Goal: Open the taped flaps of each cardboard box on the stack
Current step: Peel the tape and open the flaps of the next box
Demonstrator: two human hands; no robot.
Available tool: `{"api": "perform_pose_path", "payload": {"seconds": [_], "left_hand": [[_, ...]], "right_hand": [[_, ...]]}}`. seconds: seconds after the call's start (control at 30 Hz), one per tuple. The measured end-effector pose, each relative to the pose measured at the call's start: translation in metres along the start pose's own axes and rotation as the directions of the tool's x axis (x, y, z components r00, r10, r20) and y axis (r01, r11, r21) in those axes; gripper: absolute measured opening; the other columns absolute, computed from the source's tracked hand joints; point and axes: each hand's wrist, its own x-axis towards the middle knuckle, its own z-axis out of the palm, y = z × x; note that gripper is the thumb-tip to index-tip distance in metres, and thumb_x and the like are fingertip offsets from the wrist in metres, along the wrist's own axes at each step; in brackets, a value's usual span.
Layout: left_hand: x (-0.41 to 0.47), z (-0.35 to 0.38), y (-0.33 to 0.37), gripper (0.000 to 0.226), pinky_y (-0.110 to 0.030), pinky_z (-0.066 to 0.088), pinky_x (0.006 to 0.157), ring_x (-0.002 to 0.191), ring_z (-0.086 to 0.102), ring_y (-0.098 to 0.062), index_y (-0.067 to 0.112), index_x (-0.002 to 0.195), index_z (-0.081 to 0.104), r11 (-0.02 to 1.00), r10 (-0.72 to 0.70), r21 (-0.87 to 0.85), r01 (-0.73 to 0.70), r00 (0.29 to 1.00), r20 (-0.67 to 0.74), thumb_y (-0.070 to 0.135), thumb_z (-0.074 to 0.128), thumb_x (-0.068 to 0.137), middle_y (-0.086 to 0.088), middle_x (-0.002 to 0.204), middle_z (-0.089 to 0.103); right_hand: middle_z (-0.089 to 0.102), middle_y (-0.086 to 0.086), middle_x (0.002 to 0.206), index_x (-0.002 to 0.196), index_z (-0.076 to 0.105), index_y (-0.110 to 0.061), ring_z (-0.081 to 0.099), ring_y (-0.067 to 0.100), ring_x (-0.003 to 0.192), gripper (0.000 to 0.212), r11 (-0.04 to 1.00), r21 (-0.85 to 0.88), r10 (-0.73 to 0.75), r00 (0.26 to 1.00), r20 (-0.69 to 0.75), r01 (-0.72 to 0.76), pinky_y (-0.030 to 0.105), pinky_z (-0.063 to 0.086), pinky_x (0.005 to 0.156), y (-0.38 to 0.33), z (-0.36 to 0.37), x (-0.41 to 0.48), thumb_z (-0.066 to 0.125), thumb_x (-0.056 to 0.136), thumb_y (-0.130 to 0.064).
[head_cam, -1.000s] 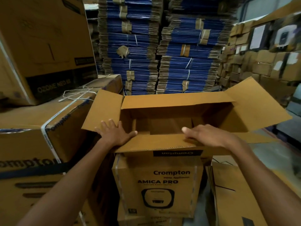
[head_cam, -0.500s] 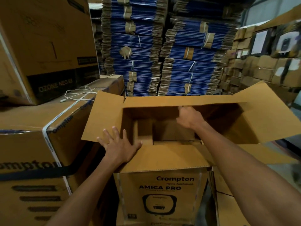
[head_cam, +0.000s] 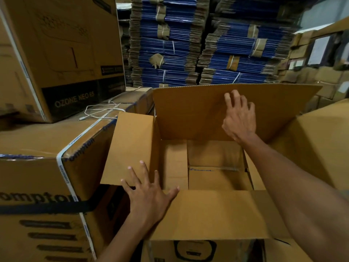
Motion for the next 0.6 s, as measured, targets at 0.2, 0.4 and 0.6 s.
{"api": "perform_pose_path", "payload": {"seconds": [0.2, 0.4, 0.6], "left_hand": [[0.020, -0.020, 0.004, 0.103, -0.073, -0.002, 0.115, 0.146, -0.025, -0.055, 0.030, 0.156, 0.037, 1.000, 0.005, -0.030, -0.001, 0.991, 0.136, 0.092, 0.006, 0.080, -0.019, 0.164, -0.029], [0.053, -0.054, 0.013, 0.087, -0.075, 0.005, 0.115, 0.147, -0.018, -0.057, 0.028, 0.149, 0.048, 0.999, -0.003, -0.041, 0.015, 0.954, 0.299, 0.086, 0.028, 0.087, -0.019, 0.167, -0.020], [0.096, -0.078, 0.005, 0.078, -0.061, 0.031, 0.113, 0.138, 0.040, -0.042, 0.021, 0.126, 0.064, 0.990, 0.065, -0.137, -0.019, 0.939, 0.337, 0.084, 0.041, 0.086, -0.017, 0.154, 0.043]], "right_hand": [[0.012, 0.012, 0.167, 0.160, 0.016, -0.016, 0.030, 0.039, 0.146, 0.092, 1.000, 0.005, -0.012, 0.994, 0.105, 0.012, 0.057, 0.035, 0.113, -0.002, 0.011, -0.008, 0.066, 0.083, -0.022], [0.054, 0.011, 0.143, 0.153, 0.038, -0.017, 0.059, 0.029, 0.119, 0.068, 0.980, 0.198, -0.027, 0.973, 0.231, -0.020, 0.047, 0.049, 0.099, 0.005, -0.004, -0.029, 0.063, 0.090, -0.016], [0.064, 0.005, 0.134, 0.142, 0.055, -0.022, 0.063, 0.017, 0.100, 0.044, 0.925, 0.352, 0.015, 0.942, 0.335, -0.140, 0.034, 0.052, 0.084, 0.040, -0.053, -0.070, 0.061, 0.098, -0.016]]}}
